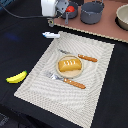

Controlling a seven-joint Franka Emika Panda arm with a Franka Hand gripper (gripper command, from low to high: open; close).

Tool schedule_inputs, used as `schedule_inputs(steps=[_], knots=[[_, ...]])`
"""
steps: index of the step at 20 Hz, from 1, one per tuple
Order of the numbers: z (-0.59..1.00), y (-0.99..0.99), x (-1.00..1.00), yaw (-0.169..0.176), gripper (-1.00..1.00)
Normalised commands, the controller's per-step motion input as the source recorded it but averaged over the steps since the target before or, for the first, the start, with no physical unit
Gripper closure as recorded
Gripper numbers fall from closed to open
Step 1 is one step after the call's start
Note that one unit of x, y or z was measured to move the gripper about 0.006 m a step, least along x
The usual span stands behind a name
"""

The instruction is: Interact with the objects in diverse but meaningful ways.

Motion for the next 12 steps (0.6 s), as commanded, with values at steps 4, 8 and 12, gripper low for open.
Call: schedule_inputs(steps=[4, 8, 12], knots=[[-0.49, -0.01, -0.68, 0.000, -1.00], [-0.38, -0.01, -0.28, 0.000, -1.00], [-0.22, 0.00, -0.02, 0.000, -1.00]])
